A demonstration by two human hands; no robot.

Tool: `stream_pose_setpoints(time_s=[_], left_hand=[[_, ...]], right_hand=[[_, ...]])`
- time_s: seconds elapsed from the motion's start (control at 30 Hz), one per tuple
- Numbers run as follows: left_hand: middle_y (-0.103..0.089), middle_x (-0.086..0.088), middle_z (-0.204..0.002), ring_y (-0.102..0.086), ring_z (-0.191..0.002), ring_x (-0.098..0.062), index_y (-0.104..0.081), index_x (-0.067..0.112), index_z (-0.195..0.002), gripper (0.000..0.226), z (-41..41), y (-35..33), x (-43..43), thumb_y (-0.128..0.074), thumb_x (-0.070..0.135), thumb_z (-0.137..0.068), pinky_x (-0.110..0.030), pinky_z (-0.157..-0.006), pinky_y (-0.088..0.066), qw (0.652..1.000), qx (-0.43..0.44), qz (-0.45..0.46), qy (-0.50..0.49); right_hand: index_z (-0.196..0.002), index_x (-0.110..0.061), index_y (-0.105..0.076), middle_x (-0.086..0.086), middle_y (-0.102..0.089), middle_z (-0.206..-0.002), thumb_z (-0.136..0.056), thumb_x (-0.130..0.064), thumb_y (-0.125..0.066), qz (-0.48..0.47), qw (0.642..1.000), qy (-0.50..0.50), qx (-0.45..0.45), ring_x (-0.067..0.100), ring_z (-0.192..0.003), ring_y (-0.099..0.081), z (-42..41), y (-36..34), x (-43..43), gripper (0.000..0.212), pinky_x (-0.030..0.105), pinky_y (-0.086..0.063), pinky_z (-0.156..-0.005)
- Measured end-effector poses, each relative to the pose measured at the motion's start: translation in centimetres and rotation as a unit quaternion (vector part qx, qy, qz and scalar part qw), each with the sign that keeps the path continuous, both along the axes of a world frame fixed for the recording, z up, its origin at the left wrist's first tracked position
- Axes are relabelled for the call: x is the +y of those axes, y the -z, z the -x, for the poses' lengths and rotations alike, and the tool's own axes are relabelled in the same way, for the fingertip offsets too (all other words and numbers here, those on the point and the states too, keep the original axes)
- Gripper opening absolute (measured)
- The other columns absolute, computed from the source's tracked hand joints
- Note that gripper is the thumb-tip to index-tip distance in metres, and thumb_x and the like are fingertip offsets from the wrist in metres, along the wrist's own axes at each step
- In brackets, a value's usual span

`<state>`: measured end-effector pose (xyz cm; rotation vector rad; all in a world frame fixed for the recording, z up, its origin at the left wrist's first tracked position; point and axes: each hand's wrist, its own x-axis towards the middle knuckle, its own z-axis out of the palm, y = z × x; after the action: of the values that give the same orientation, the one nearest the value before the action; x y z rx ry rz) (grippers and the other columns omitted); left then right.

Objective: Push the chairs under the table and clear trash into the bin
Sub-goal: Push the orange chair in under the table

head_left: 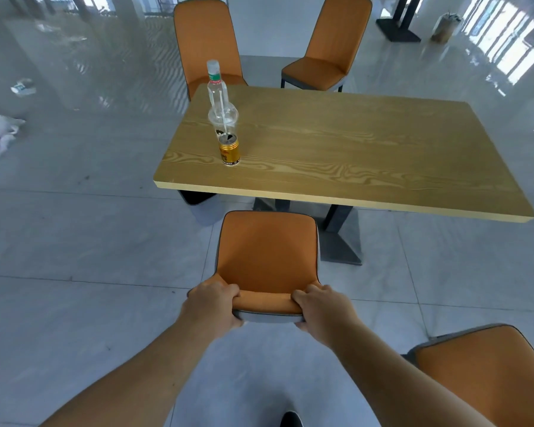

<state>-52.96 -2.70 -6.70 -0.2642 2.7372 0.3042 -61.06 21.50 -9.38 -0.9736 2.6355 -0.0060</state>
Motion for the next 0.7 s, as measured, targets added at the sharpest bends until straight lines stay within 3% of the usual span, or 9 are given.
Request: stream_pose_setpoints(time_s=[0.2,0.33,0.43,0.57,0.7], left_hand=[[-0.063,0.006,-0.110,-0.056,-0.107,-0.021,-0.066,0.034,-0.115,0.045,0.8,-0.2,-2.4,-0.083,0.050,-0.077,-0.036,-0.088,-0.051,0.999,-0.036,0.000,-0.018],[-0.058,0.008,-0.102,-0.057,-0.107,-0.022,-0.066,0.033,-0.113,0.045,0.1,0.2,-2.5,-0.085,0.049,-0.075,-0.034,-0.083,-0.047,1.000,-0.012,-0.010,-0.017],[-0.062,0.005,-0.114,-0.055,-0.112,-0.023,-0.064,0.031,-0.121,0.051,-0.5,-0.2,-1.9,-0.081,0.052,-0.078,-0.036,-0.090,-0.050,0.999,-0.012,-0.003,-0.030],[-0.053,-0.002,-0.132,-0.044,-0.127,-0.027,-0.051,0.025,-0.134,0.066,-1.7,-1.8,0.8,-0.072,0.063,-0.085,-0.043,-0.098,-0.051,0.998,-0.040,0.014,-0.039],[-0.052,-0.004,-0.137,-0.049,-0.124,-0.028,-0.045,0.023,-0.142,0.071,-1.9,-5.0,6.1,-0.067,0.064,-0.089,-0.043,-0.092,-0.052,0.999,-0.034,-0.018,0.004]], right_hand=[[-0.121,-0.031,-0.057,-0.003,-0.063,-0.100,-0.094,-0.054,-0.060,-0.003,1.000,-0.026,0.007,0.027,-0.091,-0.063,-0.5,0.4,-2.8,0.036,0.037,-0.041,-0.067],[-0.120,-0.031,-0.058,-0.003,-0.063,-0.101,-0.094,-0.053,-0.060,0.001,1.000,-0.008,0.001,0.027,-0.095,-0.062,-0.9,0.5,-2.7,0.034,0.035,-0.037,-0.072],[-0.118,-0.030,-0.055,-0.003,-0.061,-0.103,-0.092,-0.057,-0.061,0.007,0.999,0.028,-0.022,0.026,-0.100,-0.061,-1.6,0.2,-2.6,0.038,0.033,-0.042,-0.075],[-0.129,-0.029,-0.046,-0.002,-0.059,-0.119,-0.088,-0.070,-0.059,0.015,0.996,0.080,-0.021,0.023,-0.106,-0.057,-4.3,-2.1,-0.6,0.060,0.039,-0.056,-0.081],[-0.148,-0.026,-0.035,0.003,-0.052,-0.141,-0.090,-0.071,-0.056,0.009,0.989,0.149,0.010,0.027,-0.121,-0.055,-8.6,-6.1,5.2,0.076,0.041,-0.055,-0.091]])
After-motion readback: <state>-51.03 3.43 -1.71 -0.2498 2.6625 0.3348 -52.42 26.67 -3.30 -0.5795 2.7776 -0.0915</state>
